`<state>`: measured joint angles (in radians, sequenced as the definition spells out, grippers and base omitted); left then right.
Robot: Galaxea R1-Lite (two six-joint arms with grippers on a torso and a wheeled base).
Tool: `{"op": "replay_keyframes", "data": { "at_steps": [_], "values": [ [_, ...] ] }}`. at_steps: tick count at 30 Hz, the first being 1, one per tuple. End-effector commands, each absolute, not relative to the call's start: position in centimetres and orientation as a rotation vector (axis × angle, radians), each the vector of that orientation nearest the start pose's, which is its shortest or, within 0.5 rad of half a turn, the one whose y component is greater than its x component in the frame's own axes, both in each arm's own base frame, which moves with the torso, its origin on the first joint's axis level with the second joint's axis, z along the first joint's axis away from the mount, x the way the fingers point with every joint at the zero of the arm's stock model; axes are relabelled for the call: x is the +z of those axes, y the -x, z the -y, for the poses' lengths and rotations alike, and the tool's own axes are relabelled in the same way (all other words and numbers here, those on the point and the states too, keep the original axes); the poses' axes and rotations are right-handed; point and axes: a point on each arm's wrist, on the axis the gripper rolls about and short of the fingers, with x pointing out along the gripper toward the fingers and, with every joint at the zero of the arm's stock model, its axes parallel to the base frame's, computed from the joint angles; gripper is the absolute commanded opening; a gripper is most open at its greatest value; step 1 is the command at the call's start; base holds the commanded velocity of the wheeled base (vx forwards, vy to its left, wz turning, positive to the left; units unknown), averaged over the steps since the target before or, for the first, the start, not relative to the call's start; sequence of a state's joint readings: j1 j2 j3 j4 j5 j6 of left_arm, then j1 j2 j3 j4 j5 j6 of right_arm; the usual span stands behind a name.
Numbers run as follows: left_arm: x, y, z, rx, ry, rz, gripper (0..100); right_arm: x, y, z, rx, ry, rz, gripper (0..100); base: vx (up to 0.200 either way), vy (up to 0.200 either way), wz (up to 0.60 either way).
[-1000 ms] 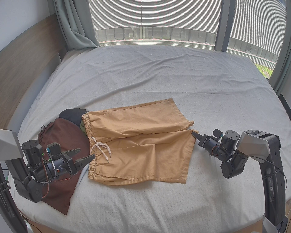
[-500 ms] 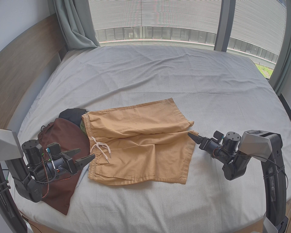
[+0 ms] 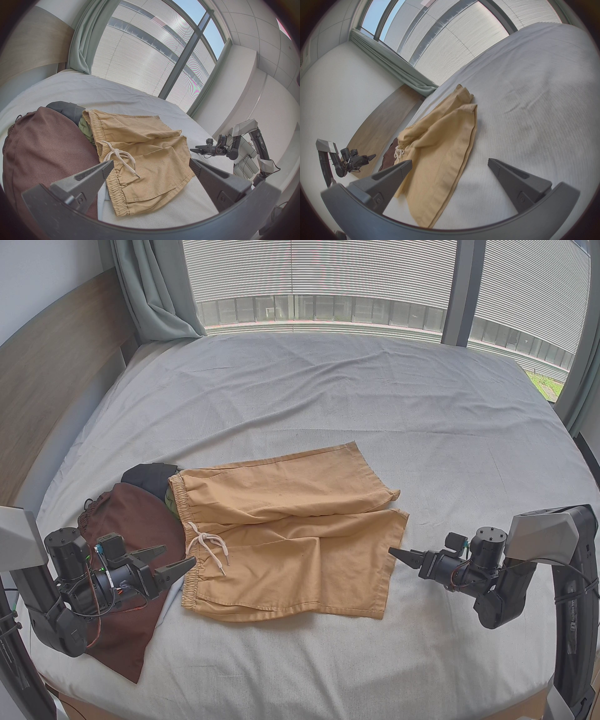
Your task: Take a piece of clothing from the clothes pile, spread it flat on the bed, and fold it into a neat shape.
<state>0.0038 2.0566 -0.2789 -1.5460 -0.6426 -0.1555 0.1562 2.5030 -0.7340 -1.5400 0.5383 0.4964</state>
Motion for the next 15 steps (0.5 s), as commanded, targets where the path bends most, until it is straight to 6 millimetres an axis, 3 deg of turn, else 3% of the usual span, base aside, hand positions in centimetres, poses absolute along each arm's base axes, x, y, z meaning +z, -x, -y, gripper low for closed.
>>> {"op": "replay_keyframes", "data": {
  "at_steps": [1,15],
  "values": [
    [5.7,-27.4,1.2,-0.617,0.225,-0.271,100,-2.6,-35.1,-7.0,0.636,-0.503,-0.447,100,0.0,0.0,0.0],
    [5.6,-27.4,1.3,-0.619,0.224,-0.273,100,-4.3,-31.8,-9.0,0.695,-0.47,-0.586,100,0.0,0.0,0.0]
  ]
}}
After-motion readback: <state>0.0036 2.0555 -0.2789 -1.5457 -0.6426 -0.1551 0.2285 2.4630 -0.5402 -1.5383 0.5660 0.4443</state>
